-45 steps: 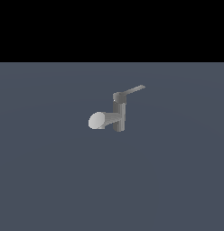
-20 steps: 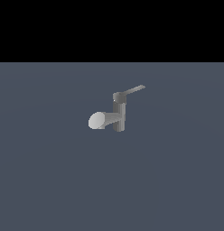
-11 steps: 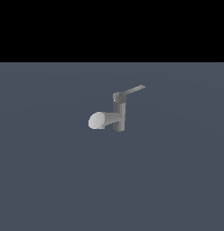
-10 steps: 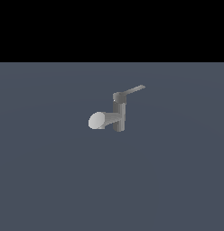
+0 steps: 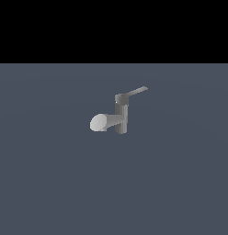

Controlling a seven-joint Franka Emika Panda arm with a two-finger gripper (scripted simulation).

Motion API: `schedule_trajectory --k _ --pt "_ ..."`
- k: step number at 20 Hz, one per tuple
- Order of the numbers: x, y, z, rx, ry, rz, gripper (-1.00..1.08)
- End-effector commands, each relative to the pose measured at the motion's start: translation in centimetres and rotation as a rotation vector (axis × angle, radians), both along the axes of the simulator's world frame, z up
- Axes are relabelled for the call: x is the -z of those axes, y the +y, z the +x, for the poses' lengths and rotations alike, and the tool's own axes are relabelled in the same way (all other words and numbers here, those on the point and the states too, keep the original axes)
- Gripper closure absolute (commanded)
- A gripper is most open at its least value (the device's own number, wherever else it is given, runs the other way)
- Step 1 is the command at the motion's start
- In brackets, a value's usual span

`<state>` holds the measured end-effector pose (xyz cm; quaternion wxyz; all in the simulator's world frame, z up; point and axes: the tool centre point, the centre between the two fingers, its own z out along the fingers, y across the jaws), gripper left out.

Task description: Turn on the faucet by rotating a designated handle.

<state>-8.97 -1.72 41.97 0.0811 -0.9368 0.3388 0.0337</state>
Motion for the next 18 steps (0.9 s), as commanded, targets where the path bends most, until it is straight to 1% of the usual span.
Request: schedule_trajectory --k 1,9,18 --pt "1.5 -0.5 1.8 0.087 0.016 0.005 1.08" --pt "6.8 -2.5 6.8 0.362 0.063 -0.003 1.08" --pt "13.5 -5.3 11.4 0.672 0.1 -0.047 1.08"
